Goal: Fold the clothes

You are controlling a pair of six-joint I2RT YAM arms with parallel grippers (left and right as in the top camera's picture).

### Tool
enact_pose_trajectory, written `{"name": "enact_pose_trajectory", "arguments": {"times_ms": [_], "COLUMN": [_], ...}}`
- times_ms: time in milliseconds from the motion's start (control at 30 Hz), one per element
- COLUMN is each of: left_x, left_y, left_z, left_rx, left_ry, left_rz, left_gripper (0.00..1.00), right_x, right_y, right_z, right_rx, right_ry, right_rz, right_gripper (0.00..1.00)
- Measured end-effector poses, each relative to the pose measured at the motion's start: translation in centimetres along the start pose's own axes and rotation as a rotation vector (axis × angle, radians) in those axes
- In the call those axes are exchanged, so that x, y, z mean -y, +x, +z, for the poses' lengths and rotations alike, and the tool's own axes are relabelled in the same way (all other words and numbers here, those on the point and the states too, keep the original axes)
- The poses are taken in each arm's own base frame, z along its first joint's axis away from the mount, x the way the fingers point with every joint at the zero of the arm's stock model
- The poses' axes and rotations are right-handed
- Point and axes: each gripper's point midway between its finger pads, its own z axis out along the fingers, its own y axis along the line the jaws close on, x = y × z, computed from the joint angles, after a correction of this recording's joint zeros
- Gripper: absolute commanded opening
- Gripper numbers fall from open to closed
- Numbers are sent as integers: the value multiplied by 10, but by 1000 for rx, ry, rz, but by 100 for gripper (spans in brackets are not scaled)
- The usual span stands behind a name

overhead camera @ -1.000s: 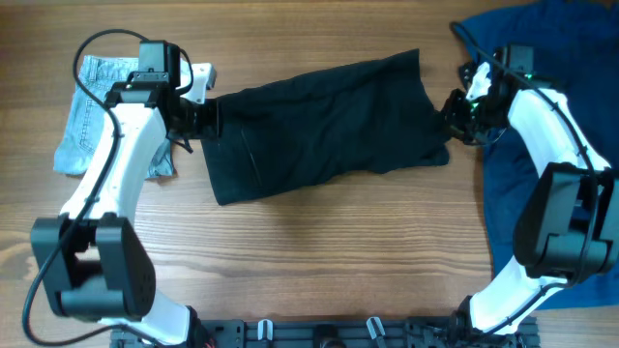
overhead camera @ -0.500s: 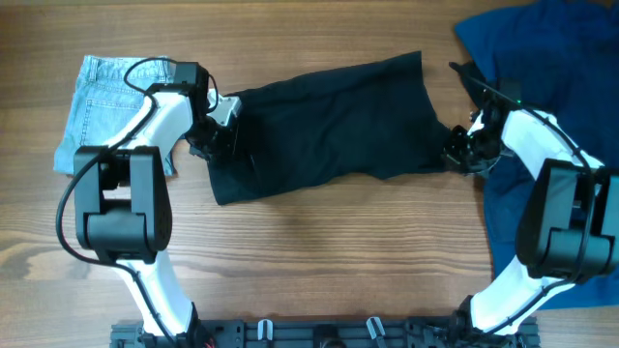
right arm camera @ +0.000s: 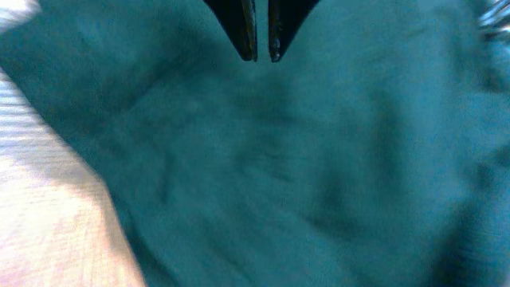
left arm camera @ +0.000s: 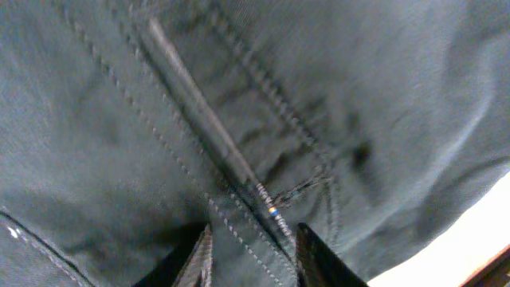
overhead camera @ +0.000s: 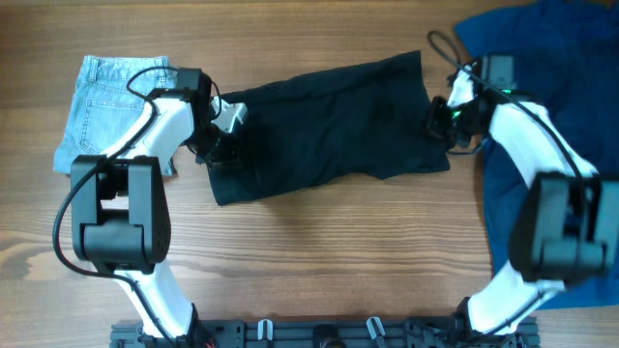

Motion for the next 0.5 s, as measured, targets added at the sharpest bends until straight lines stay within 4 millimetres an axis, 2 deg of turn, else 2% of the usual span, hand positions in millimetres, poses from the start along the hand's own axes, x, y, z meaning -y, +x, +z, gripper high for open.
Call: {"name": "enact_pose_trajectory", "arguments": {"times_ms": [67, 100, 300, 433, 500], "left_x": [-2, -2, -8, -18, -22], "left_y": [6, 10, 20, 15, 18], "left_z": [6, 9, 10, 8, 5], "left_rx": [-9, -14, -17, 9, -1], "left_ry": [4, 11, -32, -77, -86], "left_rz": [-8, -11, -34, -94, -120], "left_gripper": [29, 28, 27, 24, 27], "right_x": [26, 32, 72, 86, 86], "right_y": [16, 18, 55, 80, 81], "right_z": [29, 29, 5, -9, -11], "right_rx": [-86, -102, -185, -246, -235], "right_ry": [75, 106, 401, 503, 500], "right_rz": [87, 150, 379, 412, 386], "right_gripper": [4, 4, 4, 4, 4]}}
